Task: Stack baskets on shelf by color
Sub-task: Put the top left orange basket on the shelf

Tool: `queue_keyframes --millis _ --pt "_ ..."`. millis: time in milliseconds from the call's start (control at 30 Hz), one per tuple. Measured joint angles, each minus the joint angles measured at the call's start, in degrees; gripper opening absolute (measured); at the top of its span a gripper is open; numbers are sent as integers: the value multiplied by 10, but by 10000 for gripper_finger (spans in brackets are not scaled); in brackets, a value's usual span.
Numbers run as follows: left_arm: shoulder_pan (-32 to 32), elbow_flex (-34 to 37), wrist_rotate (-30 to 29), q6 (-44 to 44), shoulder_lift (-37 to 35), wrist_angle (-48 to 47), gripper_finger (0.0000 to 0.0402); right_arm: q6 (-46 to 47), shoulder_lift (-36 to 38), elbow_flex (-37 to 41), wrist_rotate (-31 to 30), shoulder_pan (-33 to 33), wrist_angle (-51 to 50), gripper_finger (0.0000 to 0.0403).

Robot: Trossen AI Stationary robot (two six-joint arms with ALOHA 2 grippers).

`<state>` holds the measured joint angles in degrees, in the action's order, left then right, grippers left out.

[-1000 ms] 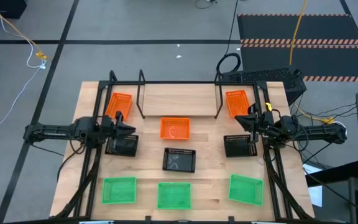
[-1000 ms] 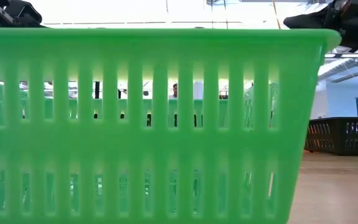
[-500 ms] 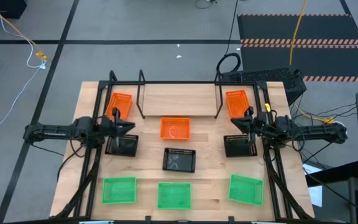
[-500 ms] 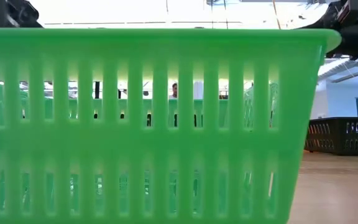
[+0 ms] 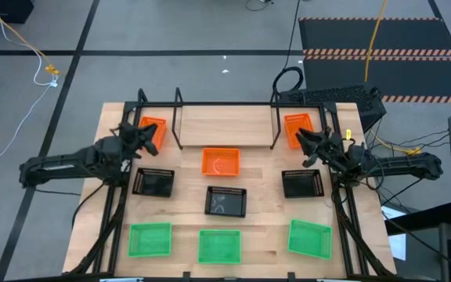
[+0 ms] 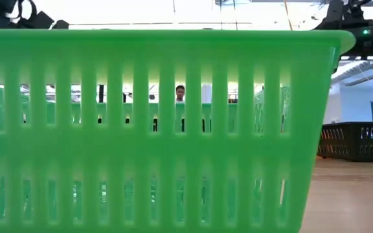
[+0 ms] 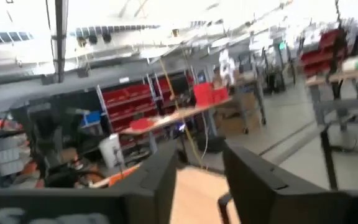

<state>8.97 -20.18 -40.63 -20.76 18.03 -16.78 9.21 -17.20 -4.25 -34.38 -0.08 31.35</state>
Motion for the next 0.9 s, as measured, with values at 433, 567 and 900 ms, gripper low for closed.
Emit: queue_keyframes --millis 433,567,900 --pt "97 -81 22 -96 206 -158 103 96 -97 12 -59 2 49 200" --pt "144 -80 21 -153 237 -195 180 106 -105 12 -21 3 44 200" --pt "289 -80 44 -144 286 -221 248 141 -126 12 52 6 32 199"
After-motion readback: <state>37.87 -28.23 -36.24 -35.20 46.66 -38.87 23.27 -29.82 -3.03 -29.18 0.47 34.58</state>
